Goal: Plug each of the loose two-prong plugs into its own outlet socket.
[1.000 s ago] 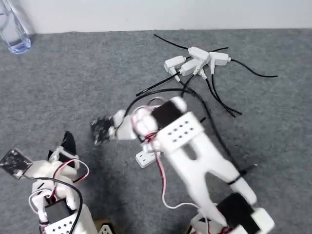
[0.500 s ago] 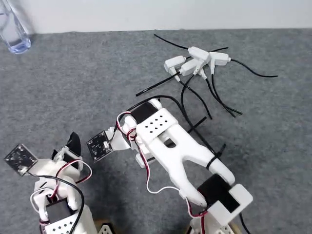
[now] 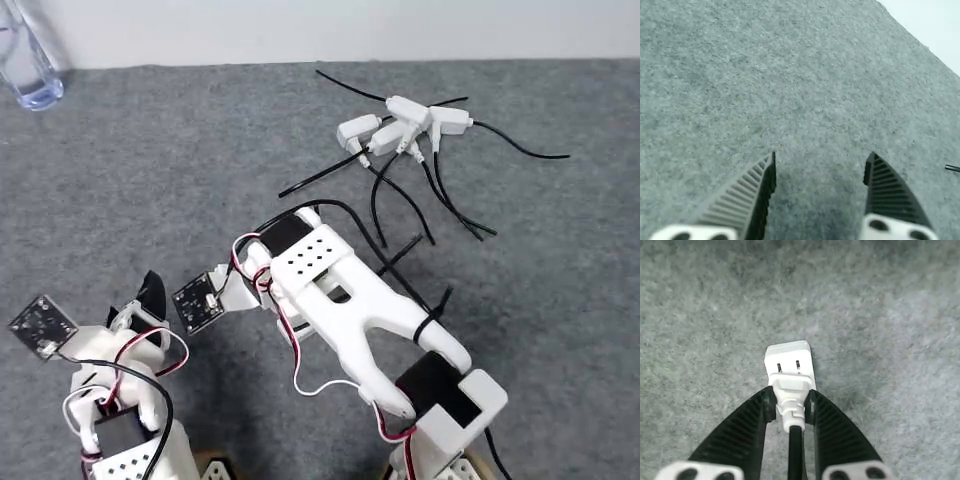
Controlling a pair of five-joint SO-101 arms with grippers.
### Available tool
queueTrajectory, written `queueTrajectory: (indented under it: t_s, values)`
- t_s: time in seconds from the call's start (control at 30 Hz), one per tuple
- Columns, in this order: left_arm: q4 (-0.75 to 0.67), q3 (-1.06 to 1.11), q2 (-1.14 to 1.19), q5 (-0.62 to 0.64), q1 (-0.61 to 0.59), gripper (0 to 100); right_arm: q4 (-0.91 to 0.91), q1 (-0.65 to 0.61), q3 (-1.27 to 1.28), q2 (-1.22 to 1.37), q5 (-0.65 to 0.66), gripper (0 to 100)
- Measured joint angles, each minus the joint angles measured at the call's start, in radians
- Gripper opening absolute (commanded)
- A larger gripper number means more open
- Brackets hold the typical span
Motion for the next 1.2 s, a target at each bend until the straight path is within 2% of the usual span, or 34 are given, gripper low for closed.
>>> queueTrajectory:
  t_s: [0.7,1.0,1.2]
  values:
    - [0.0,0.0,0.0,0.0,0.0,27,-0.009,-0.026,0.003,0.003,-0.029,0.9]
    - [0.0,0.0,0.0,0.0,0.0,27,-0.135,-0.029,0.133,-0.018,-0.029,0.9]
    - [0.0,0.0,0.0,0.0,0.0,27,-0.146,-0.032,0.147,-0.02,-0.029,0.9]
